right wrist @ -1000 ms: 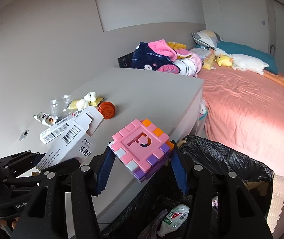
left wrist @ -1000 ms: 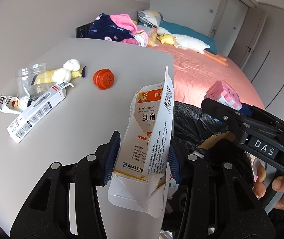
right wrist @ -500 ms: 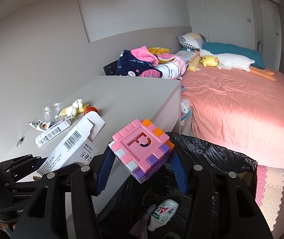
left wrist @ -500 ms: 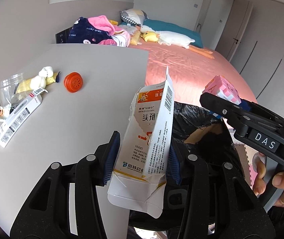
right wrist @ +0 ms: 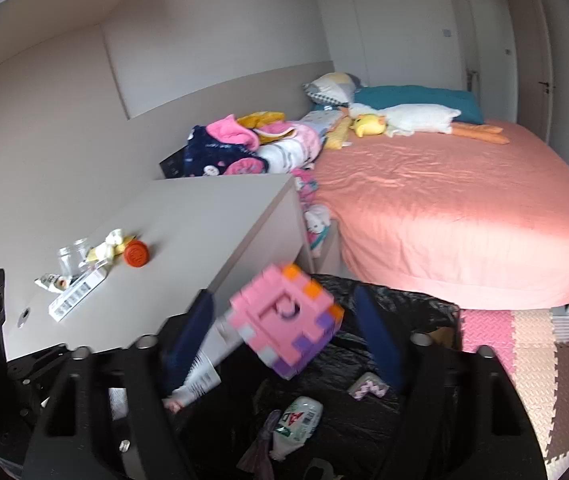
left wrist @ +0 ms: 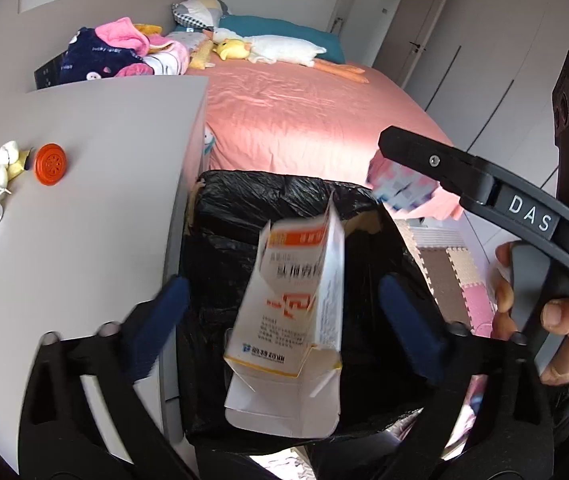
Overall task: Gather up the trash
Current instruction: 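Open the left gripper to drop the pouch while the right gripper drops the pink block, then move the left gripper to the thermometer box while the right gripper approaches the orange cap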
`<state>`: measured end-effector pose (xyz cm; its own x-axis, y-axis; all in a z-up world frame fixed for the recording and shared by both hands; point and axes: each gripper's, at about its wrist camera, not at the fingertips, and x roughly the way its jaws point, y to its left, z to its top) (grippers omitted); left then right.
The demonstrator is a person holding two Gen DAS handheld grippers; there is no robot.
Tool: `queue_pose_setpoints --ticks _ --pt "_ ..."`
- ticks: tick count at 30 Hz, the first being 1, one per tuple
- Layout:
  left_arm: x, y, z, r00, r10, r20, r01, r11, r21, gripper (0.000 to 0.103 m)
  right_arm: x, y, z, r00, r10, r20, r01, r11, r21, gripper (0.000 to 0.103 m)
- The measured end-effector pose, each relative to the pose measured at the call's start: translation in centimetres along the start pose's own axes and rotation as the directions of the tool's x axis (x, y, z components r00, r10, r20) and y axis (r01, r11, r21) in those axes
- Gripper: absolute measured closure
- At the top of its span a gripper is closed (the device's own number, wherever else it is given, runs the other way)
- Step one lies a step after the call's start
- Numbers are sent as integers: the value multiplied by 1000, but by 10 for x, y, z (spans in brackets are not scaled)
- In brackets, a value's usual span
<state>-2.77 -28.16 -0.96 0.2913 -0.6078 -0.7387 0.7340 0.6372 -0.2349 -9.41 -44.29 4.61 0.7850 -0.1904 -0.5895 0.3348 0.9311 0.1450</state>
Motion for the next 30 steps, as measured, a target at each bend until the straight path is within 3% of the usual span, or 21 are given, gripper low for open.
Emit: queue_pose_setpoints --ticks 4,12,30 --pt "0 -4 -1 999 53 3 -53 998 22 6 -3 -14 2 1000 -19 12 19 999 36 14" --pt "-4 4 0 998 68 10 -68 998 11 6 0 -15 0 1000 -4 7 4 999 54 14" --pt "-21 48 -13 992 124 21 -122 991 -61 6 27 32 -3 998 55 -44 -55 999 -1 14"
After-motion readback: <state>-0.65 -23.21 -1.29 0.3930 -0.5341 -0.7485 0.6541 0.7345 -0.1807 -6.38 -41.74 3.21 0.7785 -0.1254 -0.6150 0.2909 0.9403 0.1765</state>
